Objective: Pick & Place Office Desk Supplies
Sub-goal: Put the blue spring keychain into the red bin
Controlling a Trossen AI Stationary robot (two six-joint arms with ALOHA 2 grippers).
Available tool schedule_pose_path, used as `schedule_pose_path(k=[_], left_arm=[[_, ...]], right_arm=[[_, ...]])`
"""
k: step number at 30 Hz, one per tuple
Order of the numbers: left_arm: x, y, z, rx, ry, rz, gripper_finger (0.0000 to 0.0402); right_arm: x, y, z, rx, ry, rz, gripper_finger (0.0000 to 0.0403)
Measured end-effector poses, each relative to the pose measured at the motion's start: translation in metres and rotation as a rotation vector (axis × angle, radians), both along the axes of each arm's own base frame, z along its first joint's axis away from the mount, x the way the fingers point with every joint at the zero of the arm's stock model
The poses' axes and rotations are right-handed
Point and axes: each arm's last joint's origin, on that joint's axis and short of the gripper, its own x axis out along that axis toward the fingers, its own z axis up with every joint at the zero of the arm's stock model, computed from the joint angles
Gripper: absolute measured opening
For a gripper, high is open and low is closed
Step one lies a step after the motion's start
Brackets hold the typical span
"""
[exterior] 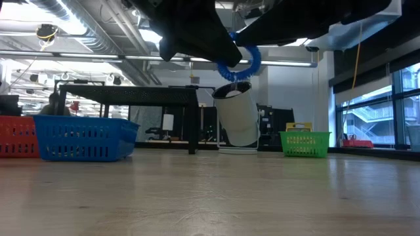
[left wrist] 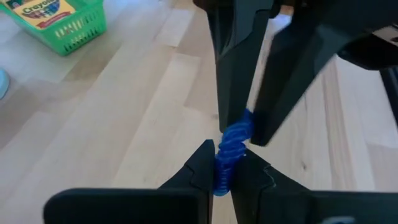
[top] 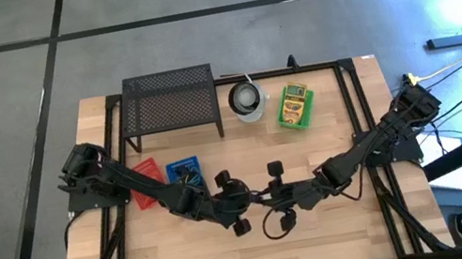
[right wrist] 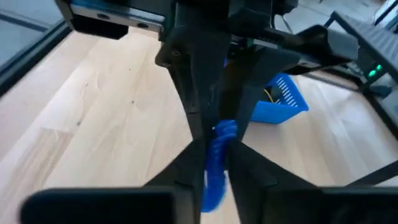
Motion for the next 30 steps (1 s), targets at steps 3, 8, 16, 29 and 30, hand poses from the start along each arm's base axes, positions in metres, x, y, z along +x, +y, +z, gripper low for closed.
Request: schedule_pose_path(k=[3, 8, 16, 29, 30], left_arm=[[0.000, 0.001, 0.000, -0.008, 0.001, 0.018, 0.0023], [-0.004, 0.003, -0.003, -0.018, 0.038, 0.049, 0.0025], [-0.029, 0.022, 0.015, -0.035, 0.164, 0.153, 0.0026], [-0.116, 0.059, 0.059, -0.104, 0.399, 0.547, 0.0028], [-0.123, 0.060, 0.059, -0.119, 0.437, 0.584, 0.0028]], right_arm=[[0.000, 0.000, 0.000, 0.029, 0.001, -0.007, 0.0106], [-0.003, 0.001, 0.004, 0.042, -0.003, -0.001, 0.0184], [-0.024, -0.001, 0.026, 0.055, 0.032, 0.004, 0.0243], [-0.041, -0.010, 0.042, 0.123, 0.075, -0.047, 0.0245], [-0.042, -0.010, 0.041, 0.119, 0.080, -0.047, 0.0245]])
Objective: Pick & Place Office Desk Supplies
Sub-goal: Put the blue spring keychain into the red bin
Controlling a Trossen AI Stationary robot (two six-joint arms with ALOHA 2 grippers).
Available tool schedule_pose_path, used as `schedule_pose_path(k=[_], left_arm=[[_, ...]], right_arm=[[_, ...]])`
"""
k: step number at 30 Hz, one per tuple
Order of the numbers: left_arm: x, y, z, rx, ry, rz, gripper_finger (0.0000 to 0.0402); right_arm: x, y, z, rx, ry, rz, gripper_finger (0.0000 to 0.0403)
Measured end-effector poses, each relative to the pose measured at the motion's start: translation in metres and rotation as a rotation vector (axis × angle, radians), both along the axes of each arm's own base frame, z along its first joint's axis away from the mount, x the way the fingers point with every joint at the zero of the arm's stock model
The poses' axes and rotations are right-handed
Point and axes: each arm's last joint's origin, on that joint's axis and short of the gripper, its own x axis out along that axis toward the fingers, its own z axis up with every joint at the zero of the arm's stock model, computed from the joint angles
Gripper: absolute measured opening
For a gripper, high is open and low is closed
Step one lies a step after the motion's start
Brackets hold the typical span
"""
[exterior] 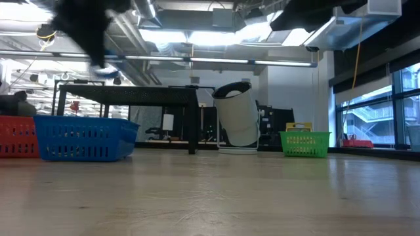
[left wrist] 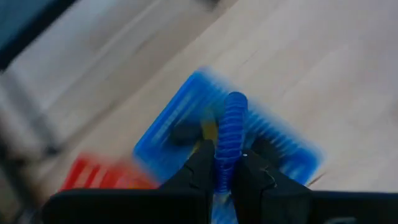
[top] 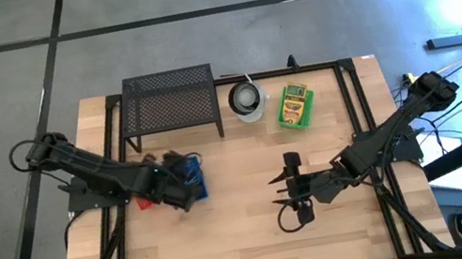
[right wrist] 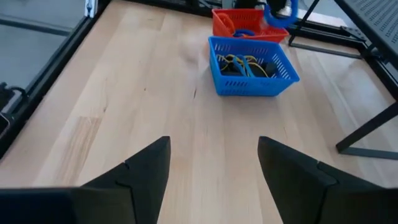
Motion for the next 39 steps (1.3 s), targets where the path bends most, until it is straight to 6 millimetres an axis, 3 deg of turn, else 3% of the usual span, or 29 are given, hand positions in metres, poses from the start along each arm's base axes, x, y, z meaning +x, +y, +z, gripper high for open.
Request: schedule_pose_path(k=[5, 11, 20, 32, 39], left_arm=[[-0.029, -0.001, -0.009, -0.056, 0.215, 0.181, 0.0028], [-0.051, 0.001, -0.043, -0.084, 0.394, 0.293, 0.0028], [-0.058, 0.012, -0.095, -0.254, 0.457, 0.291, 0.0028], [-0.054, 0.016, -0.097, -0.270, 0.461, 0.199, 0.0032], [-0.054, 0.016, -0.098, -0.287, 0.482, 0.163, 0.0082]], right_arm=[[-0.001, -0.001, -0.002, -0.021, 0.027, 0.002, 0.0245], [-0.001, -0.002, -0.003, -0.038, 0.030, 0.009, 0.0245], [-0.001, -0.004, -0.002, -0.099, 0.013, -0.025, 0.0245], [-0.001, -0.008, 0.000, -0.184, -0.034, -0.156, 0.0245], [-0.001, -0.007, -0.001, -0.160, -0.022, -0.123, 0.0245]])
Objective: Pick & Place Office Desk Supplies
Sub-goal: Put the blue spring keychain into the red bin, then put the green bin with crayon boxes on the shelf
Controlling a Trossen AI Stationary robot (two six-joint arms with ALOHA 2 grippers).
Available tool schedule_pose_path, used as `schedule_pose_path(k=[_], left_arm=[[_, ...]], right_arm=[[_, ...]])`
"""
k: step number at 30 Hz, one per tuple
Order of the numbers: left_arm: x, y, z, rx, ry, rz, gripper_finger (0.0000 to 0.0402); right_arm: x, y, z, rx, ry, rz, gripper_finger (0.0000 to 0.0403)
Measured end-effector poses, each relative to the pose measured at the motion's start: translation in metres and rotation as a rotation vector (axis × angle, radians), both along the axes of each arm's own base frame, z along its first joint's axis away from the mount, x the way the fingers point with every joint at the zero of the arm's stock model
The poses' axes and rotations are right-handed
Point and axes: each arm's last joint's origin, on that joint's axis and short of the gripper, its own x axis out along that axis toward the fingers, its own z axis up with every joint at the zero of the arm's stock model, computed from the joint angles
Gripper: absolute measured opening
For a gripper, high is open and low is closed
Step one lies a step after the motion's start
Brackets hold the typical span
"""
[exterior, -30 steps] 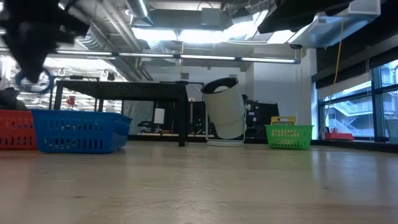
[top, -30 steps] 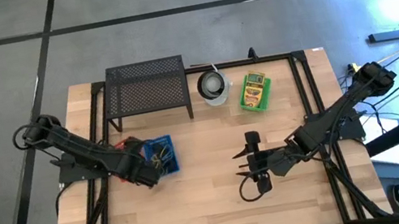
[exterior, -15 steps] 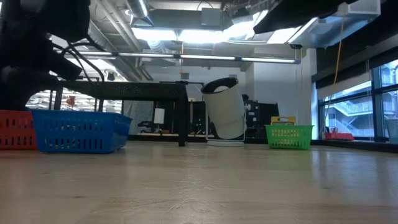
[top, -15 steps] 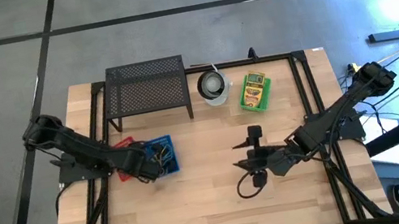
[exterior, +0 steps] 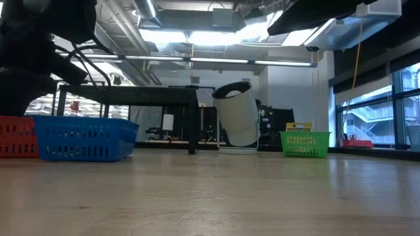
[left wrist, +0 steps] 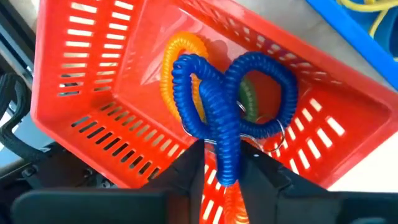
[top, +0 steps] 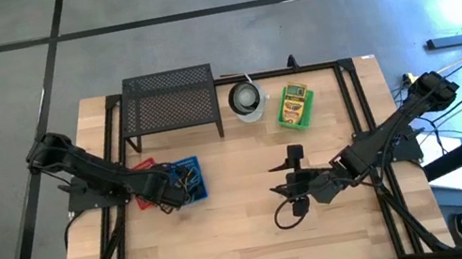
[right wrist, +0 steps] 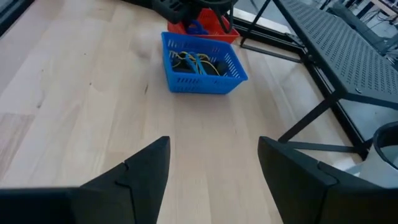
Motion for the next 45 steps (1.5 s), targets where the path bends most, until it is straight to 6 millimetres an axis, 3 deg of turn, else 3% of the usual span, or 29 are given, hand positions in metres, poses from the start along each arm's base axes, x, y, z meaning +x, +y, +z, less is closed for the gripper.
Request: schedule_pose_path(k=[6, 11, 15, 22, 30, 34, 40, 45], left_arm=[[-0.002, 0.001, 0.001, 0.007, 0.026, 0.001, 0.0136], [-0.004, 0.001, 0.017, 0.041, 0.098, 0.012, 0.0164], [-0.001, 0.002, 0.038, 0.112, 0.114, -0.004, 0.0168], [0.010, 0.001, 0.060, 0.169, 0.050, -0.136, 0.0168], [0.020, -0.003, 0.059, 0.145, -0.067, -0.087, 0.0168], [0.026, -0.005, 0.058, 0.132, -0.132, -0.115, 0.0169], [0.037, -0.005, 0.066, 0.257, -0.292, -0.361, 0.0169], [0.023, 0.004, 0.097, 0.329, -0.474, -0.452, 0.0169]], right_arm=[[0.000, 0.000, 0.000, 0.001, 0.000, 0.000, 0.0245], [0.000, 0.000, 0.000, -0.069, 0.017, 0.038, 0.0245], [0.000, 0.000, 0.000, -0.128, 0.032, 0.072, 0.0245], [0.000, 0.000, 0.000, -0.067, 0.019, 0.039, 0.0245], [0.001, -0.003, 0.003, -0.236, -0.010, -0.030, 0.0245], [0.002, -0.005, 0.022, -0.265, -0.068, -0.095, 0.0245], [-0.013, -0.031, 0.033, -0.086, 0.027, -0.074, 0.0245], [-0.023, -0.058, 0.029, 0.025, 0.057, -0.163, 0.0245]])
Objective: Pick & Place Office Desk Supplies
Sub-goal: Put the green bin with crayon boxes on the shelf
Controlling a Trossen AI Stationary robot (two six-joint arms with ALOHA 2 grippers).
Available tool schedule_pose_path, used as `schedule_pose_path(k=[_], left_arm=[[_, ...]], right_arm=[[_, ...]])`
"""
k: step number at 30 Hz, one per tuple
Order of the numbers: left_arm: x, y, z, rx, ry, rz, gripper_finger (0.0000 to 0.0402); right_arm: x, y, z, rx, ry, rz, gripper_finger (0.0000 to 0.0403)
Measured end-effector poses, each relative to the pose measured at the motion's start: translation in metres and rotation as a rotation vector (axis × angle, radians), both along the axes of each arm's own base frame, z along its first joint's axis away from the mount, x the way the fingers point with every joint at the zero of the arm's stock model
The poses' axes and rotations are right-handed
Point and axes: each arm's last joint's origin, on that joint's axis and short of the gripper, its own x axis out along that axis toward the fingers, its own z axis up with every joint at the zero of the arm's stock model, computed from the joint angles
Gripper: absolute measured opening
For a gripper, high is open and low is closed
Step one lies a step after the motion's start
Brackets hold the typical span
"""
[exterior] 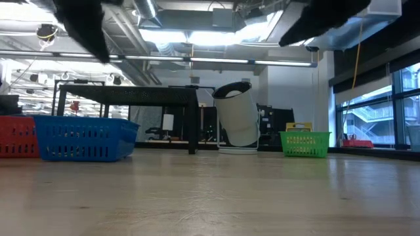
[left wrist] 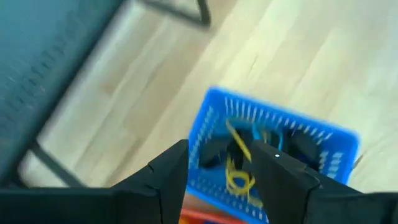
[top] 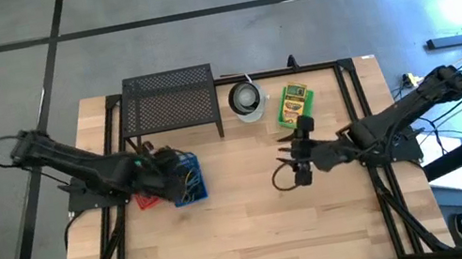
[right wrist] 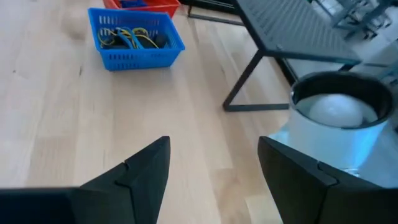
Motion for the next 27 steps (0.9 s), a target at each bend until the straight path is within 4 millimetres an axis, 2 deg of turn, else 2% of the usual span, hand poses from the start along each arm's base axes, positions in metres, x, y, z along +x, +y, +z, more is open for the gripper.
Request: schedule_pose_path(k=[3, 6, 10, 15, 21, 27], left_arm=[[-0.017, 0.007, 0.020, -0.005, -0.142, -0.036, 0.0169], [-0.036, 0.014, 0.031, -0.020, -0.278, -0.110, 0.0169], [-0.057, 0.020, 0.033, -0.044, -0.456, -0.215, 0.0169], [-0.075, 0.026, 0.025, -0.061, -0.664, -0.350, 0.0169], [-0.081, 0.027, 0.019, -0.045, -0.836, -0.467, 0.0169], [-0.077, 0.027, 0.026, 0.021, -0.941, -0.440, 0.0169]], right_arm=[[-0.005, -0.011, -0.010, 0.053, -0.039, 0.018, 0.0245], [-0.012, -0.021, -0.021, 0.094, -0.116, 0.068, 0.0245], [-0.025, -0.036, -0.032, 0.139, -0.229, 0.106, 0.0245], [-0.040, -0.051, -0.038, 0.194, -0.334, 0.132, 0.0245], [-0.044, -0.055, -0.037, 0.222, -0.367, 0.175, 0.0245], [-0.044, -0.054, -0.036, 0.228, -0.379, 0.177, 0.0245]])
